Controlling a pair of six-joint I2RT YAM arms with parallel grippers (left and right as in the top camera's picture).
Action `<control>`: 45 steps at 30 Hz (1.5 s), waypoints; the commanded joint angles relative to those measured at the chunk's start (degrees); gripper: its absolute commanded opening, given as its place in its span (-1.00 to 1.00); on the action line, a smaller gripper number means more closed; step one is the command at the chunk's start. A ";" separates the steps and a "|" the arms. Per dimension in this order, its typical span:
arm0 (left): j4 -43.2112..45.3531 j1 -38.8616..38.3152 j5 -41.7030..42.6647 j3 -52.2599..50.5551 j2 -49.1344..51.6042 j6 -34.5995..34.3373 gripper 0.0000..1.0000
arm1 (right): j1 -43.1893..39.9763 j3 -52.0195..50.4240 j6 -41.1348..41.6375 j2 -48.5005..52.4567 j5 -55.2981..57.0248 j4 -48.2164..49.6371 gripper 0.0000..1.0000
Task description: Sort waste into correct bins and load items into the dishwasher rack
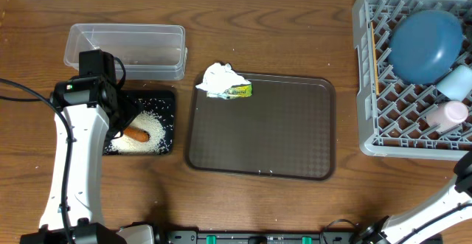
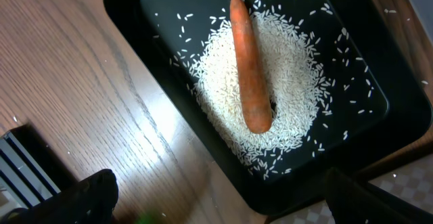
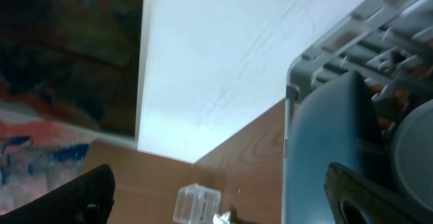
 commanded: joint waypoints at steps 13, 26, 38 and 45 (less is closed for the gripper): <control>-0.17 0.20 -1.11 0.61 0.00 -0.28 0.99 | 0.98 0.26 2.54 -25.11 3.85 0.37 0.98; -0.17 0.20 -1.11 0.61 0.00 -0.28 0.98 | 26.21 0.24 -36.11 -50.93 45.09 -56.04 0.99; -0.17 0.20 -1.11 0.61 0.00 -0.28 0.98 | 61.68 -5.57 -36.15 -50.27 67.69 -75.25 0.99; -0.17 0.20 -1.11 0.61 0.00 -0.28 0.99 | 69.09 -15.82 -29.31 -43.95 67.67 -67.71 0.99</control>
